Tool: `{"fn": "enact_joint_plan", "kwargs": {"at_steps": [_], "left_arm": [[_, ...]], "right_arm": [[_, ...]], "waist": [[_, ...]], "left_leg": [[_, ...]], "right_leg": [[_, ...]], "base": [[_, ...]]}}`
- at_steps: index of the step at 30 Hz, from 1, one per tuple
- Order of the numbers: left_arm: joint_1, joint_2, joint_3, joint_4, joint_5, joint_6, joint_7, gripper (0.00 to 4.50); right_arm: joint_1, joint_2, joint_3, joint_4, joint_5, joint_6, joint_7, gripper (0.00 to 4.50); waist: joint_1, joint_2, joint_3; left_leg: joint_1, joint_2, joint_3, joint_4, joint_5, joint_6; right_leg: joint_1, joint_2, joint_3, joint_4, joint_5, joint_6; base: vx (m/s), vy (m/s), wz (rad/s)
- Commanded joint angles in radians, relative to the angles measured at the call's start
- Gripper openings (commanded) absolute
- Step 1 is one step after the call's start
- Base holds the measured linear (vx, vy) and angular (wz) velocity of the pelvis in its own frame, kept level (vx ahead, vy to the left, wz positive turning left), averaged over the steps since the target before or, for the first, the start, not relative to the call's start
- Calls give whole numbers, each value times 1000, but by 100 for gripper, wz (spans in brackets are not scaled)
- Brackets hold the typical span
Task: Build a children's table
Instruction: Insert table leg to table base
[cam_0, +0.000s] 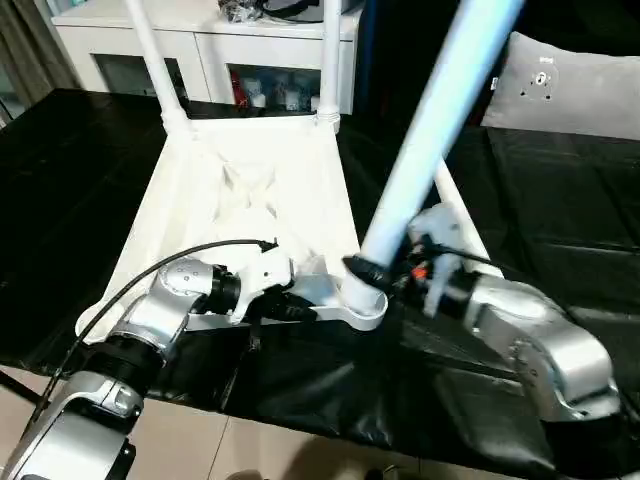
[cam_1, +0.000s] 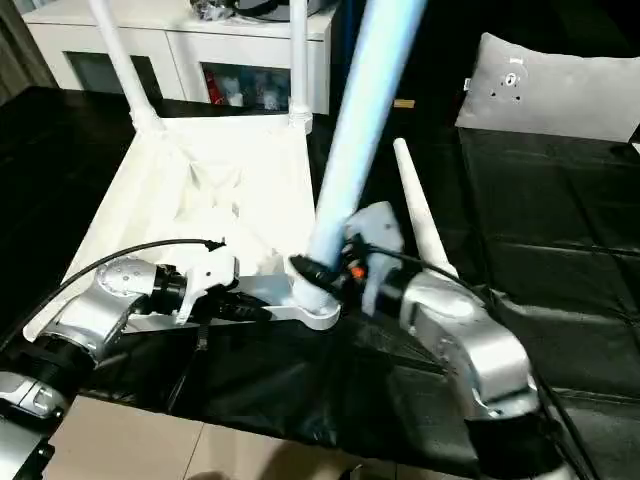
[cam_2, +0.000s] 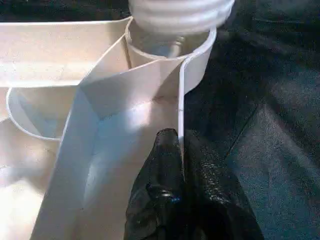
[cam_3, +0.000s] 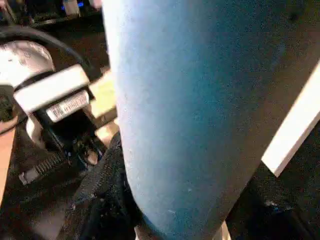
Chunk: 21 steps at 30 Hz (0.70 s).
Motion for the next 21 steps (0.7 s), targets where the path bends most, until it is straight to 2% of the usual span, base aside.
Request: {"fn": "enact_joint_plan", "kwargs": {"at_steps": [1,2,5,8,12,16,21], "left_arm": [[11,8,10,-26,3,-5,14,0],[14,9,11,-32,3,-1,15,0],[18,12,14,-45,0,0,15,0],[23,19,16,-59,-2,-7,-4,0],[22,30,11,-58,9,-19,-12,0],[23,34,8,-71,0,-24,-38,0],[21,26,5,-88,-8,-30,-54,0]], "right_arm": [[-29,-9,11,6,-13,15,15,188],[-35,-12,18,13,-16,21,19,188],[-52,-33,52,42,-40,34,32,188],[-66,-46,75,84,-59,48,37,188],[-75,-56,78,94,-58,68,47,188],[-88,-57,83,124,-66,51,55,188],[-98,-41,89,171,-66,38,74,188]], "waist": [[7,-7,-74],[7,-7,-75],[7,-13,-75],[6,-12,-76],[5,-16,-75],[5,-14,-76],[4,-16,-77]], "left_leg": [[-15,31,4,-68,-94,26],[-15,31,4,-68,-90,26],[-16,31,6,-66,-74,30],[-16,32,5,-66,-69,33],[-16,32,6,-67,-76,33],[-15,32,6,-66,-73,32],[-15,32,7,-65,-69,34]], "right_leg": [[79,-75,50,-81,-319,-130],[78,-75,51,-80,-312,-132],[78,-74,52,-77,-289,-138],[78,-76,51,-72,-267,-148],[79,-76,52,-74,-283,-142],[78,-76,52,-75,-289,-139],[79,-75,51,-71,-259,-154]], "base": [[0,0,0],[0,0,0],[0,0,0],[0,0,0],[0,0,0],[0,0,0],[0,0,0]]}}
